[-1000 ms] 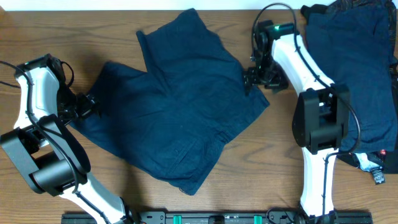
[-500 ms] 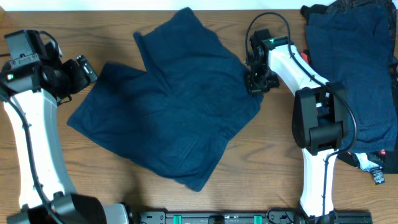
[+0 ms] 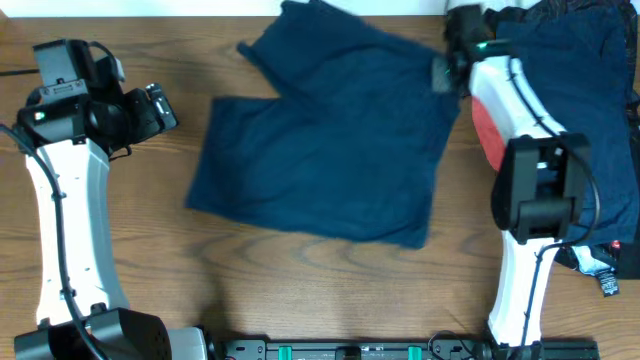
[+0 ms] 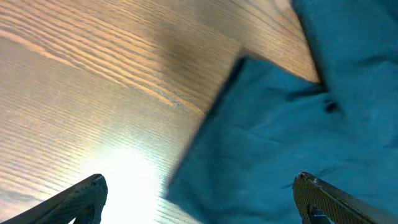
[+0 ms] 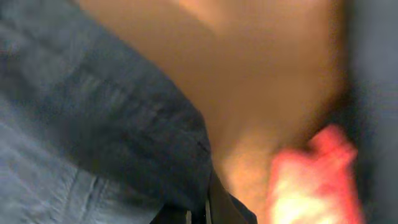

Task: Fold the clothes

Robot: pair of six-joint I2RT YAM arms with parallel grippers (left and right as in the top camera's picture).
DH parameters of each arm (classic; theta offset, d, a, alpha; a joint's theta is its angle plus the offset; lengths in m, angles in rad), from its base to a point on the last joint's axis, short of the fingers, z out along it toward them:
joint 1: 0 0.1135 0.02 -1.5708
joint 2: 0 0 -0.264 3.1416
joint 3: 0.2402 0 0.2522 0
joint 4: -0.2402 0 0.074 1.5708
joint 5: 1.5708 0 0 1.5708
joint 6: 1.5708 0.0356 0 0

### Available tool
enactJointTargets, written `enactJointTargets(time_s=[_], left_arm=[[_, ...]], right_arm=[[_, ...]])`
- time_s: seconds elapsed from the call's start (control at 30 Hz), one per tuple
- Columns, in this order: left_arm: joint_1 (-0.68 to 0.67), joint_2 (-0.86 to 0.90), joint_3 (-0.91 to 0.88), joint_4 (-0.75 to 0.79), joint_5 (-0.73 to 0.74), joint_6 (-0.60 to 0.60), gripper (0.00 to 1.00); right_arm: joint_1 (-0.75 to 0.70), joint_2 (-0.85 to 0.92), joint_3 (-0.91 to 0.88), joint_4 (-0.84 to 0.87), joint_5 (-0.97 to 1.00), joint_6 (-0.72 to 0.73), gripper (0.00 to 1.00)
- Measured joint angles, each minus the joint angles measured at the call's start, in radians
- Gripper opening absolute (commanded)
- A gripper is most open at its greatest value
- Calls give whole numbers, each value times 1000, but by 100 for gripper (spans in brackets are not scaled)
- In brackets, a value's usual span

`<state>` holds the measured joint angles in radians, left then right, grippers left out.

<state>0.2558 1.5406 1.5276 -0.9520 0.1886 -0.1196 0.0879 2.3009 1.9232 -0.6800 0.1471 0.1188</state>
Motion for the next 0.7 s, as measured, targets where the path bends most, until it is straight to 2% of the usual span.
enactJointTargets(time_s=[0.07, 0.17, 0.3, 0.47, 0.63, 0.7], left_arm=[[-7, 2, 0, 2, 0, 11, 97], [-9, 2, 0, 6, 0, 17, 97], [-9, 2, 0, 14, 0, 30, 97], [-9, 1, 0, 11, 0, 51, 97], [-9, -34, -2, -59, 9, 60, 98], [-9, -69, -3, -110, 33, 52, 98]], right_arm=[[-21, 0, 20, 43, 1, 3, 99], [-36, 0, 45, 68, -1, 3, 99], [-33, 0, 112, -29, -18, 3, 99], [-31, -6, 274, -298, -86, 3, 99], [-31, -105, 350, -590, -334, -42, 99], [-30, -166, 359, -700, -446, -95, 94]])
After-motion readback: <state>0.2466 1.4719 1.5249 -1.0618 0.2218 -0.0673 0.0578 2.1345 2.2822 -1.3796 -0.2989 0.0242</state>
